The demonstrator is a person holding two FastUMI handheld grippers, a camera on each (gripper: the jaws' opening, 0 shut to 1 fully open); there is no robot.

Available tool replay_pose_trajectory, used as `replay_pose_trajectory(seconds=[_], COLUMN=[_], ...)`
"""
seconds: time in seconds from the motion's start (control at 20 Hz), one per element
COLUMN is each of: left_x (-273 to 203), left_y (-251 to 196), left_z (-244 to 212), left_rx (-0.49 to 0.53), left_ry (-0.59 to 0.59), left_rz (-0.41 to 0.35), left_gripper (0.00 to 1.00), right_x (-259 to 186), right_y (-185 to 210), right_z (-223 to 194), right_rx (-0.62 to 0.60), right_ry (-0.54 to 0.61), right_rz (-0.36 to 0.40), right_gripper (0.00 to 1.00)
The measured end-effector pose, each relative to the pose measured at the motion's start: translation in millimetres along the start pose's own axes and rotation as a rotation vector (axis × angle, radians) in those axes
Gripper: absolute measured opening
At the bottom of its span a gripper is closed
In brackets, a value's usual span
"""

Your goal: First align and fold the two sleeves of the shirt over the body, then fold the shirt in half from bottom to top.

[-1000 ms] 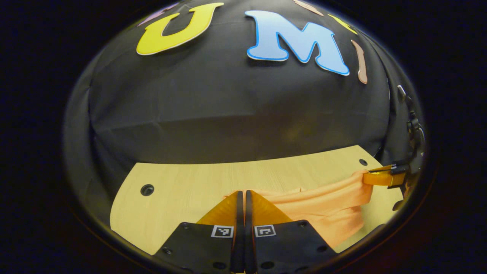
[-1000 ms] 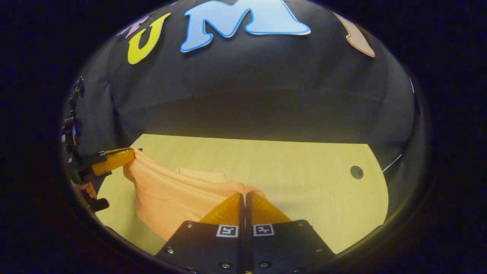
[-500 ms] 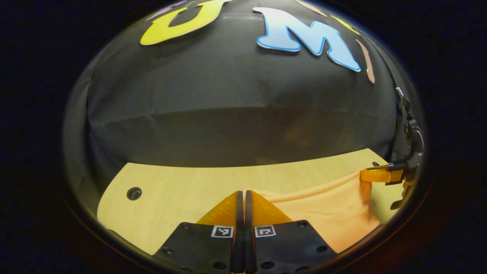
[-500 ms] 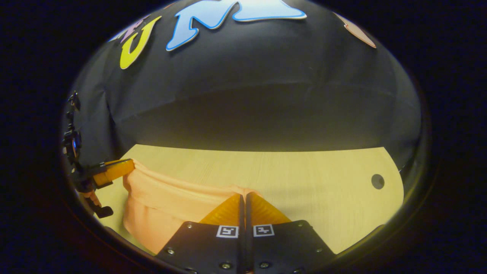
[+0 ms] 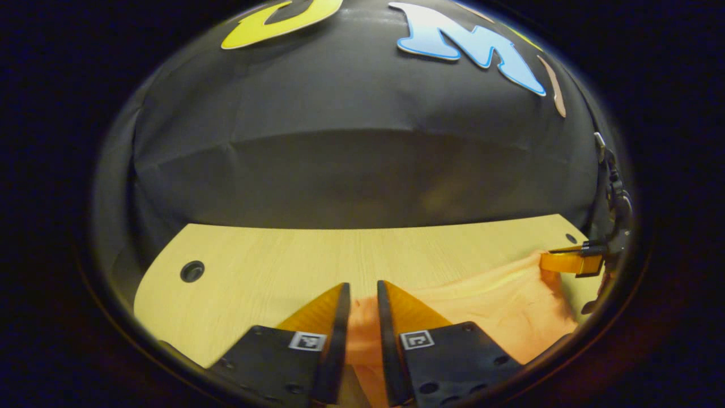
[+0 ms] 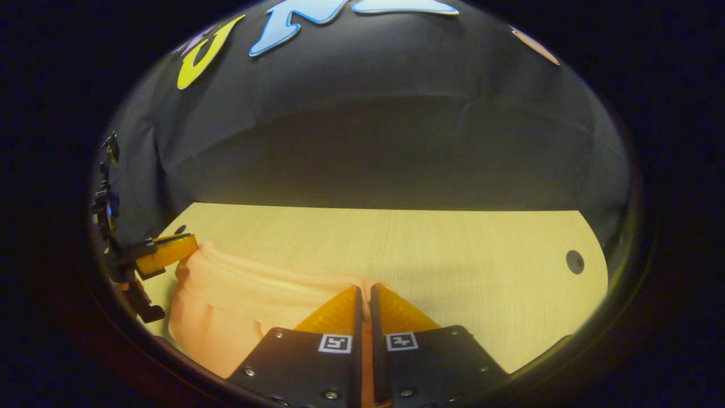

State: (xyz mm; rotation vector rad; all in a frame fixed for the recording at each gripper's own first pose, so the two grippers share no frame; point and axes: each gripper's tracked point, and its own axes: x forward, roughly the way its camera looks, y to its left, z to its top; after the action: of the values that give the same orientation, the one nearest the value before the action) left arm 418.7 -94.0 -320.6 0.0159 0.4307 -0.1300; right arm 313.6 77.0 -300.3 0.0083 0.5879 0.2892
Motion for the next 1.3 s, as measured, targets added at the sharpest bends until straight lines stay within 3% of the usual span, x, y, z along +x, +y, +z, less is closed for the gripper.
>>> replay_pose_trajectory(seconds=[0.05, 0.1, 0.15, 0.2, 0.35, 0.45, 0.55, 1.2, 1.3], left_x=[-5, -12, -18, -27, -63, -92, -126, -368, -403], left_y=[-1, -1, -2, 0, 2, 0, -4, -60, -61], left_z=[6, 16, 24, 30, 54, 66, 76, 101, 100], left_rx=[-0.017, -0.029, -0.033, -0.028, -0.011, 0.003, 0.009, 0.016, 0.003], left_ry=[-0.016, -0.039, -0.054, -0.066, -0.096, -0.109, -0.115, -0.177, -0.214], left_rz=[-0.016, -0.012, -0.018, -0.010, 0.006, 0.016, 0.019, 0.017, 0.026], left_gripper=[0.48, 0.66, 0.83, 1.00, 0.92, 0.98, 0.93, 0.97, 0.93], right_x=[1, -8, -16, -22, -51, -76, -108, -328, -351], right_y=[-5, -2, -4, -6, -5, 4, 13, 82, 89], right_z=[4, 9, 15, 22, 42, 51, 55, 73, 71], right_rx=[0.013, 0.029, 0.041, 0.050, 0.066, 0.067, 0.056, 0.028, 0.032], right_ry=[-0.011, -0.028, -0.043, -0.060, -0.095, -0.104, -0.111, -0.251, -0.285], right_rz=[-0.014, -0.012, -0.018, -0.027, -0.034, -0.028, -0.021, 0.024, 0.026], right_gripper=[0.19, 0.23, 0.49, 0.57, 0.57, 0.57, 0.57, 0.57, 0.57])
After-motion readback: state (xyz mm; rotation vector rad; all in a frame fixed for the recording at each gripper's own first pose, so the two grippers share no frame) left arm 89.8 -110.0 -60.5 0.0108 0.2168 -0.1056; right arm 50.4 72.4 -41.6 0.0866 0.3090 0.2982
